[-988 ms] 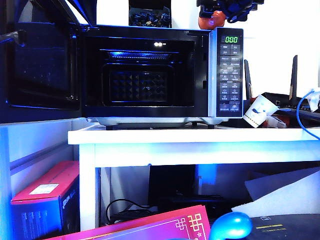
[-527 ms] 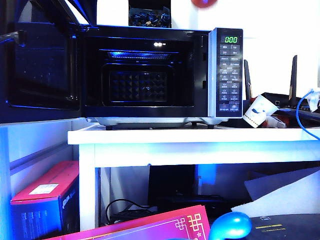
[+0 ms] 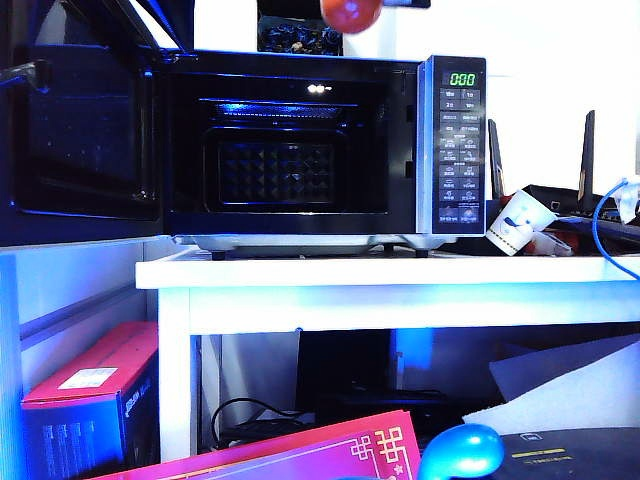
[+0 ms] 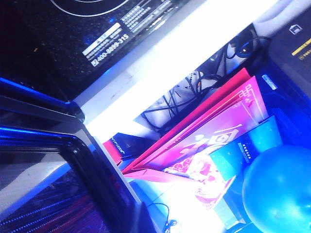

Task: Open the microwave door, place the orange inside the microwave, then close the microwave door.

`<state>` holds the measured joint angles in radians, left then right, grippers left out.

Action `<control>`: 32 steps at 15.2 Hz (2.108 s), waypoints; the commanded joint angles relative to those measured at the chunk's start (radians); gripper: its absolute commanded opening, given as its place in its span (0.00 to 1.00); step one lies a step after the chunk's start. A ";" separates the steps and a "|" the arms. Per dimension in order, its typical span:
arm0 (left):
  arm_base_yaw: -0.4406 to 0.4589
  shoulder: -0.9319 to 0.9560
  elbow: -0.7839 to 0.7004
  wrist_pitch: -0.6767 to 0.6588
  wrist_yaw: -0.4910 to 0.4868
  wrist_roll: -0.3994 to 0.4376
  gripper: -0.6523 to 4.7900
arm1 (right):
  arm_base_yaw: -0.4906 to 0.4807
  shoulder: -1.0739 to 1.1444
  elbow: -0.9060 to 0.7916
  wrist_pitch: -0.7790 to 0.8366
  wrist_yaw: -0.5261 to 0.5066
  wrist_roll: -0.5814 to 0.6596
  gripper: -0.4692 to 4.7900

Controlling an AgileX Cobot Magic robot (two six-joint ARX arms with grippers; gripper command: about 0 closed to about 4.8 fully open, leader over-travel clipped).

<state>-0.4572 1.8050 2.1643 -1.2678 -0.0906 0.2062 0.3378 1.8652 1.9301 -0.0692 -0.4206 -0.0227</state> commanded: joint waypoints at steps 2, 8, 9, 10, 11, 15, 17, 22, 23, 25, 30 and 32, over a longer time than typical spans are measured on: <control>0.000 -0.007 0.002 0.008 -0.003 0.000 0.11 | 0.026 0.043 0.001 -0.010 -0.008 -0.008 0.42; 0.000 -0.007 0.002 0.002 -0.003 0.000 0.11 | 0.052 0.145 0.002 -0.009 -0.018 -0.008 0.42; 0.000 -0.007 0.002 0.001 -0.003 0.000 0.11 | 0.064 0.175 0.002 0.003 -0.020 -0.008 0.42; 0.000 -0.007 0.002 0.002 -0.003 0.002 0.11 | 0.066 0.195 0.002 0.021 -0.027 -0.008 0.42; 0.000 -0.007 0.002 -0.002 -0.003 0.003 0.11 | 0.073 0.214 0.002 0.034 -0.026 -0.008 0.42; 0.000 -0.011 0.002 -0.001 -0.003 0.003 0.11 | 0.075 0.286 0.002 0.145 -0.023 -0.008 0.42; 0.000 -0.011 0.002 -0.001 -0.003 0.003 0.11 | 0.075 0.313 0.002 0.175 -0.024 -0.008 0.42; 0.000 -0.011 0.002 -0.002 -0.003 0.004 0.11 | 0.079 0.426 0.002 0.377 -0.019 -0.008 0.42; 0.000 -0.011 0.002 -0.002 -0.003 0.004 0.11 | 0.082 0.449 0.002 0.422 -0.017 -0.008 0.42; 0.000 -0.011 0.002 -0.002 -0.003 0.004 0.11 | 0.088 0.491 0.002 0.514 0.033 -0.008 0.42; 0.000 -0.011 0.002 -0.001 -0.003 0.003 0.11 | 0.099 0.554 0.007 0.652 0.164 -0.008 0.40; 0.000 -0.011 0.002 -0.001 -0.003 0.003 0.11 | 0.101 0.563 0.027 0.650 0.191 -0.008 0.40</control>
<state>-0.4572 1.8023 2.1647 -1.2758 -0.0906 0.2096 0.4355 2.4363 1.9385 0.5568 -0.2379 -0.0277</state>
